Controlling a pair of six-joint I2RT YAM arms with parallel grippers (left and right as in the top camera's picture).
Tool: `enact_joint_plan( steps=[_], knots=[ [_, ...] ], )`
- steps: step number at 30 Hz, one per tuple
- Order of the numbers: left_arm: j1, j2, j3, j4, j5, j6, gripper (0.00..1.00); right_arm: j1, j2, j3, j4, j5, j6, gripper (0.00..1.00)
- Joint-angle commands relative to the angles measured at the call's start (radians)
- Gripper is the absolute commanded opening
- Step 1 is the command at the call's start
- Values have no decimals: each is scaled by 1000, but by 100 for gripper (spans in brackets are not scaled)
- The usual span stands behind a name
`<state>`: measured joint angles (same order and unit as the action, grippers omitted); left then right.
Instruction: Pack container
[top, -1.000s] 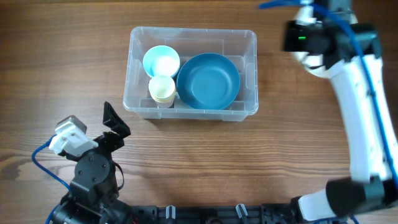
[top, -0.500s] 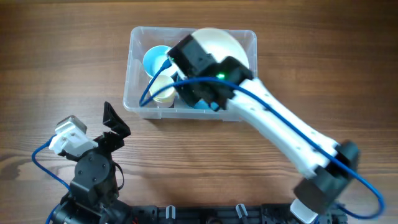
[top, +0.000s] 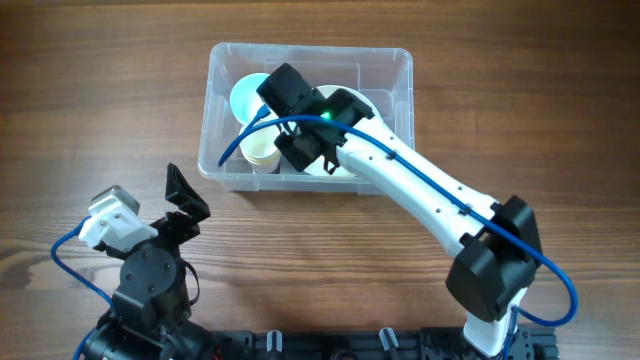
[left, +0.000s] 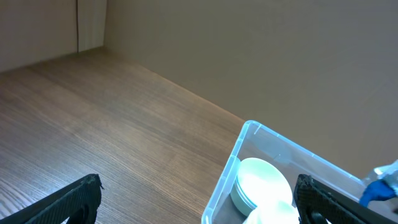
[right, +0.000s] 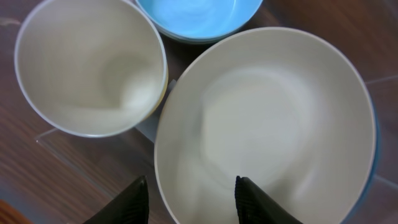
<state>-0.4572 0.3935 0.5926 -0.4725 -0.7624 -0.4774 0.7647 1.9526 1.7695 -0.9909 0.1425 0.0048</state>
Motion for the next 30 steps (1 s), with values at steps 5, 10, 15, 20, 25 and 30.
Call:
enact_joint_plan(
  steps=[5,10,15,20,25,30],
  knots=[
    [6,-6,0,-1,-13,-9,100,-240,-292,30,-51,12,164,79],
    [5,-6,0,-1,-13,-9,100,-428,-387,30,-61,-13,151,100],
    [6,-6,0,-1,-13,-9,100,-533,-391,28,-61,-12,154,100],
    [6,-6,0,-1,-13,-9,100,-535,-388,28,-62,-12,155,100],
    [6,-6,0,-1,-14,-9,100,-535,-388,28,-62,-12,154,100],
    [6,-6,0,-1,-13,-9,100,-535,-388,28,-61,-12,155,100]
  ],
)
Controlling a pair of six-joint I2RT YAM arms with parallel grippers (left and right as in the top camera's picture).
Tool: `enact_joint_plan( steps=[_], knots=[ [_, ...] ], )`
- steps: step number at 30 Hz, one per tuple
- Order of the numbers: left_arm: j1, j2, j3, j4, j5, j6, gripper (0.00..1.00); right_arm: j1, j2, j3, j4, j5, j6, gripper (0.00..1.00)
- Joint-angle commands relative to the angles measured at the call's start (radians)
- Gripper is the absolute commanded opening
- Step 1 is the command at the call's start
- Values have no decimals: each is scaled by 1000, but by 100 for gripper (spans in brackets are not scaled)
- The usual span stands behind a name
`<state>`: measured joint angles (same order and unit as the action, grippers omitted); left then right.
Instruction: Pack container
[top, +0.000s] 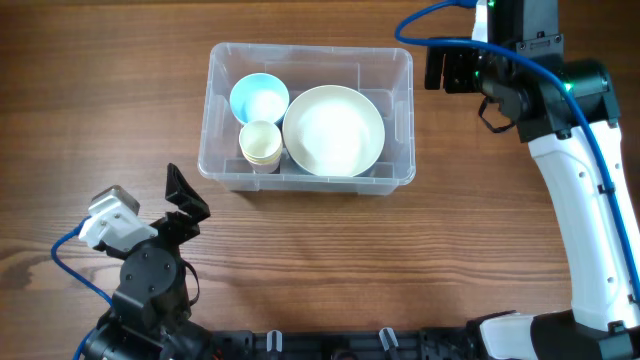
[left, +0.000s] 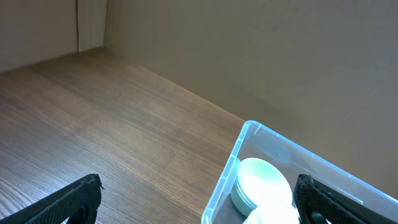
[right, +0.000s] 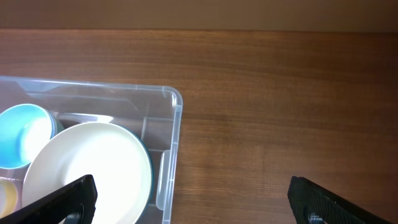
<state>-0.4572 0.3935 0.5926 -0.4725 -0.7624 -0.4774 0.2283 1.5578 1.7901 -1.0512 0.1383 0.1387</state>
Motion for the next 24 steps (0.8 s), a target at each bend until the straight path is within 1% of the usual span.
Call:
enact_joint_plan(
  steps=[1,6,10,16,18,19,21,24],
  knots=[
    [5,-6,0,-1,-13,-9,100,2,7,8,-1,-8,21,100],
    [6,-6,0,-1,-13,-9,100,2,-29,1,-2,-8,21,100],
    [6,-6,0,-1,-13,-9,100,2,-160,1,11,22,14,100],
    [6,-6,0,-1,-13,-9,100,2,-520,0,63,23,9,100],
    [6,-6,0,-1,-13,-9,100,2,-658,-32,96,23,-13,100],
    [5,-6,0,-1,-14,-9,100,2,-824,-112,129,22,-34,100],
    [6,-6,0,-1,-13,-9,100,2,-937,-190,138,23,-39,100],
    [6,-6,0,-1,-13,-9,100,2,-1138,-374,163,23,-56,100]
  ],
)
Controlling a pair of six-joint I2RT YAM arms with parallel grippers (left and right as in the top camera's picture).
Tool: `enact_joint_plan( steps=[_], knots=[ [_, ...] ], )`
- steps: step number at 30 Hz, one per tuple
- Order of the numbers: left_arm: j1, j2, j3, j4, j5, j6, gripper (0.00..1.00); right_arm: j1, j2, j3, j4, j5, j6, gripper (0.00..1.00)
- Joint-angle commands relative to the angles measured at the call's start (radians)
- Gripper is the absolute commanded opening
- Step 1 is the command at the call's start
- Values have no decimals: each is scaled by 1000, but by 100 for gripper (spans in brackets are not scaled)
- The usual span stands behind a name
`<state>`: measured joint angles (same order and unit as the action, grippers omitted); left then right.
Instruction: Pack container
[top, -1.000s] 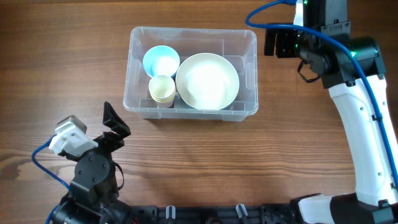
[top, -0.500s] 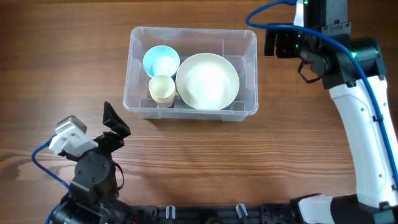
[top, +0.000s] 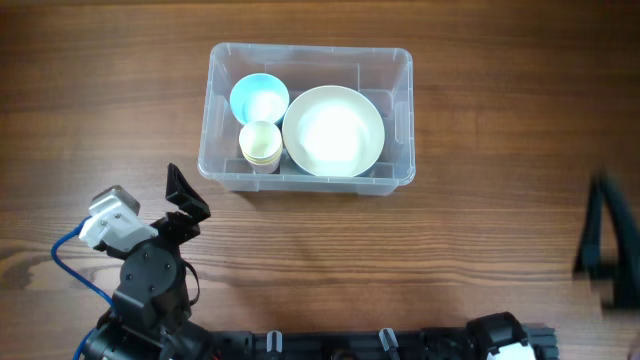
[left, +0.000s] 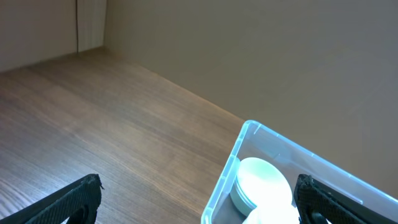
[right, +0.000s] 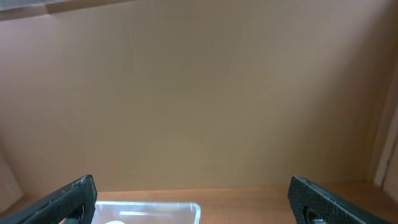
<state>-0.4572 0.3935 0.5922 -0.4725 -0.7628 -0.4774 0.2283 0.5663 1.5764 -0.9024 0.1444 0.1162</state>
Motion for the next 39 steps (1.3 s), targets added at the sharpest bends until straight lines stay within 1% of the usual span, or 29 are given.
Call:
enact_joint_plan(
  steps=[1,2,3,5,8,11,13,15,16,20,24,31,39],
  knots=[
    [6,-6,0,-1,-13,-9,100,-1,-225,-252,45,17,-47,100],
    [6,-6,0,-1,-13,-9,100,-6,-280,-320,74,16,-62,100],
    [6,-6,0,-1,-13,-9,100,-29,-382,-480,155,16,-72,100],
    [6,-6,0,-1,-13,-9,100,-62,-449,-626,238,11,-56,100],
    [6,-6,0,-1,-13,-9,100,-134,-522,-874,417,-18,61,100],
    [6,-6,0,-1,-13,-9,100,-191,-558,-1060,554,-53,202,100],
    [5,-6,0,-1,-13,-9,100,-212,-562,-1151,605,-68,258,100],
    [6,-6,0,-1,-13,-9,100,-216,-562,-1234,649,-86,266,100],
    [6,-6,0,-1,-13,-9,100,-216,-562,-1271,676,-103,244,100],
    [5,-6,0,-1,-13,-9,100,-216,-562,-1369,756,-182,106,100],
    [6,-6,0,-1,-13,-9,100,-216,-563,-1442,772,-199,17,100],
    [6,-6,0,-1,-13,-9,100,-216,-563,-1480,771,-198,-39,100],
    [6,-6,0,-1,-13,-9,100,-217,-563,-1517,780,-198,-50,100]
  ],
)
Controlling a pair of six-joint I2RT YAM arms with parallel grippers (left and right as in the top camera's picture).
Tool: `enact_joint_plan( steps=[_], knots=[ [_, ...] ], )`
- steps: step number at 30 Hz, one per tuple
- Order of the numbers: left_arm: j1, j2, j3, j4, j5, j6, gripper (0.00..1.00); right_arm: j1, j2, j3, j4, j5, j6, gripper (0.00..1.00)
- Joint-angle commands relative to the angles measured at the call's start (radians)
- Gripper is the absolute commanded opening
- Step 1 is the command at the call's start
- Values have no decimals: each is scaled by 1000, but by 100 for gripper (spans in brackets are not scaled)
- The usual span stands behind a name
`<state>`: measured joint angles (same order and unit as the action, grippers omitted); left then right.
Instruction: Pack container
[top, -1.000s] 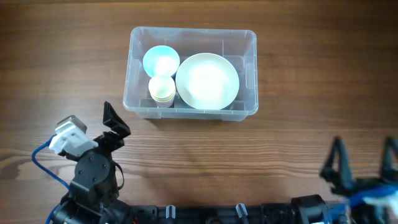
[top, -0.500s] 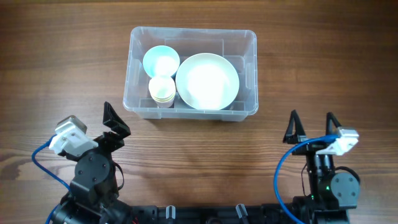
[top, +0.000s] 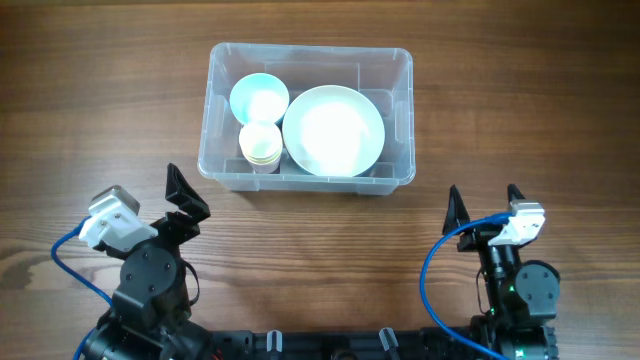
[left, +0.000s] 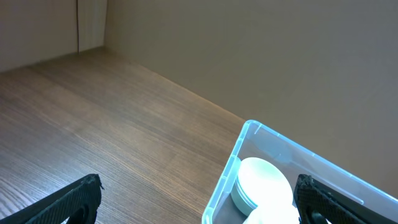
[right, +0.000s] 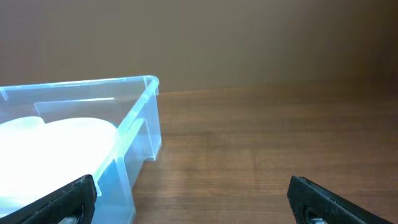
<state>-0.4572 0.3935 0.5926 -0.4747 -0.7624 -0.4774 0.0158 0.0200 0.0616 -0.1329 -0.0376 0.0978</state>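
Note:
The clear plastic container (top: 310, 47) stands at the table's far middle. Inside it are a blue bowl (top: 259, 99), a cream cup (top: 260, 142) and a large cream bowl (top: 333, 130). My left gripper (top: 186, 208) sits open and empty near the front left, short of the container's left corner (left: 249, 134), with the blue bowl (left: 264, 180) in its view. My right gripper (top: 483, 205) is open and empty at the front right, low over the table, facing the container's right wall (right: 134, 124) and the large bowl (right: 56, 143).
Bare wooden table (top: 520, 110) lies around the container on all sides. A tan wall (right: 249, 37) rises behind the table. Blue cables loop beside both arm bases at the front edge.
My right arm was a blur at the overhead view's right edge with its camera on the wall. Now it rests low at the front right, open. The left arm has not moved.
My right gripper was open inside the container, right over the large cream bowl. Then it was up behind the container's right end, then a blur at the right edge, and now low at the front right. The dishes stayed in place.

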Motion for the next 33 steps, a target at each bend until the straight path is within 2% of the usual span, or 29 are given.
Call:
enact_joint_plan(
  steps=[1,28,33],
  knots=[
    [6,-6,0,2,-13,-9,100,-5,-16,-2,11,-16,-42,100],
    [6,-8,0,-2,-13,-9,100,-5,-15,-2,10,-16,-43,100],
    [65,-46,0,-14,-13,-9,100,-5,-15,-2,10,-16,-43,100]
  ],
)
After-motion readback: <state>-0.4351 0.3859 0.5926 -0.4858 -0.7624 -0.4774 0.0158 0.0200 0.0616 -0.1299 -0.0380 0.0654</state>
